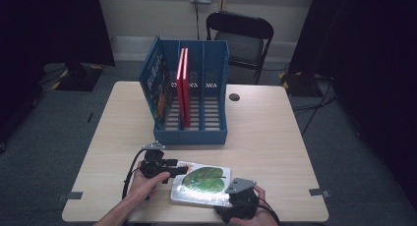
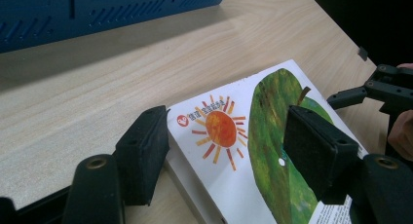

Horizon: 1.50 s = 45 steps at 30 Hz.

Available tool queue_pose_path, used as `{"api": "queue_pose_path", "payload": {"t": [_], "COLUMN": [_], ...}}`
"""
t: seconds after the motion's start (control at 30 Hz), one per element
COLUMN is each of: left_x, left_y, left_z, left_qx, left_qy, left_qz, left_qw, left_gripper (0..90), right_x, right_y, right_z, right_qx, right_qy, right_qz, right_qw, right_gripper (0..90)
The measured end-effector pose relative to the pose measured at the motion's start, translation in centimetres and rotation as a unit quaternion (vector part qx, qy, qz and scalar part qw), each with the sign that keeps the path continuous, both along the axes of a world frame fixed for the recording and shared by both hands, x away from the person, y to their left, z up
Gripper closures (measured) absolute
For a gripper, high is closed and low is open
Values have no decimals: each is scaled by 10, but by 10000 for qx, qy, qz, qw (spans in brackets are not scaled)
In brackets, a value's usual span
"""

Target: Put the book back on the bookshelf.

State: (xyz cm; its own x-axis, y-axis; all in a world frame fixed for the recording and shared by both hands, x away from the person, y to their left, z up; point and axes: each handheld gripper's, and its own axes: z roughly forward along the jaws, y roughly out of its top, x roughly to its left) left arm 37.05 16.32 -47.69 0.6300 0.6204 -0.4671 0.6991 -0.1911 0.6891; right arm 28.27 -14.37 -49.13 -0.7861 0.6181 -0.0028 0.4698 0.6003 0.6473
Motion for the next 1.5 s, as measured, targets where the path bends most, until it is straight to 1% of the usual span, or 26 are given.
{"api": "queue_pose_path", "payload": {"t": [0.07, 0.13, 0.2, 0.3, 0.33, 0.37, 0.4, 0.43, 0.47, 0.53, 0.57, 0.6, 0.7, 0.77, 0.83, 0.9, 0.97, 1.07, 1.17, 1.2, 1.23, 1.27, 1.33, 1.37, 1.4, 1.5], "left_x": [-1, -3, -6, -8, -8, -8, -8, -10, -12, -13, -13, -12, -7, -3, 0, 2, 2, 1, -2, -2, -2, -2, -5, -5, -6, -9], "left_y": [1, 2, 3, 6, 7, 7, 6, 3, -1, -4, -4, -2, 4, 7, 8, 6, 5, 0, -3, -2, -1, -1, -5, -7, -10, -17], "left_z": [0, 2, 3, 4, 4, 3, 2, 2, 3, 3, 3, 4, 0, -3, -6, -9, -10, -11, -8, -7, -8, -8, -6, -6, -6, -7], "left_qx": [-35, -19, -39, -170, -226, -440, -545, -408, -277, -323, -255, -167, 35, 134, 197, 226, 217, 115, 161, 143, -30, -123, -152, -167, -148, -190], "left_qy": [22, 9, -5, 36, 76, 187, 261, 181, 124, 189, 145, 102, 92, 138, 191, 263, 300, 374, 271, 252, 318, 361, 319, 317, 334, 357], "left_qz": [-25, -73, -121, -190, -209, -370, -493, -444, -364, -446, -425, -365, -109, -2, 65, 55, 42, -87, -127, -145, -221, -255, -333, -430, -504, -672], "left_qw": [10000, 10000, 9999, 9997, 9995, 9982, 9970, 9980, 9989, 9983, 9987, 9991, 9999, 9998, 9996, 9994, 9993, 9992, 9994, 9995, 9992, 9989, 9988, 9984, 9981, 9969], "left_gripper": [334, 345, 344, 343, 347, 395, 440, 403, 403, 373, 363, 352, 337, 332, 307, 306, 295, 309, 287, 287, 310, 354, 346, 347, 351, 380], "right_x": [0, 1, 2, 3, 3, 3, 3, 3, 3, 3, 3, 3, 3, 3, 3, 3, 3, 2, 1, 1, 1, 1, 1, 1, 2, 2], "right_y": [0, 0, 0, -1, -1, -1, -1, 0, 0, 0, 0, 0, 0, 0, 0, 0, 0, 0, 0, 0, -1, -1, -1, -2, -2, -1], "right_z": [0, 0, 0, 0, 0, 0, 0, 0, 0, 0, 0, 0, 0, 0, 0, 0, 0, 0, 0, 0, 0, 1, 1, 1, 1, 1], "right_qx": [13, 19, 80, 136, 139, 138, 134, 136, 139, 142, 140, 144, 147, 148, 141, 137, 128, 131, 148, 159, 176, 185, 236, 241, 243, 231], "right_qy": [-4, -1, 46, 85, 85, 83, 75, 71, 66, 66, 60, 57, 49, 51, 52, 49, 54, 52, 52, 46, 57, 58, 81, 89, 97, 75], "right_qz": [-32, -29, -57, -74, -77, -78, -83, -100, -99, -99, -98, -96, -90, -88, -88, -83, -81, -86, -124, -124, -129, -136, -143, -142, -148, -160], "right_qw": [10000, 10000, 9999, 9998, 9998, 9998, 9998, 9998, 9998, 9998, 9998, 9998, 9998, 9998, 9998, 9999, 9999, 9999, 9998, 9998, 9997, 9997, 9996, 9996, 9995, 9996], "right_gripper": [81, 78, 78, 78, 78, 78, 78, 79, 80, 81, 82, 83, 82, 83, 83, 82, 83, 86, 94, 96, 97, 98, 100, 100, 100, 108]}}
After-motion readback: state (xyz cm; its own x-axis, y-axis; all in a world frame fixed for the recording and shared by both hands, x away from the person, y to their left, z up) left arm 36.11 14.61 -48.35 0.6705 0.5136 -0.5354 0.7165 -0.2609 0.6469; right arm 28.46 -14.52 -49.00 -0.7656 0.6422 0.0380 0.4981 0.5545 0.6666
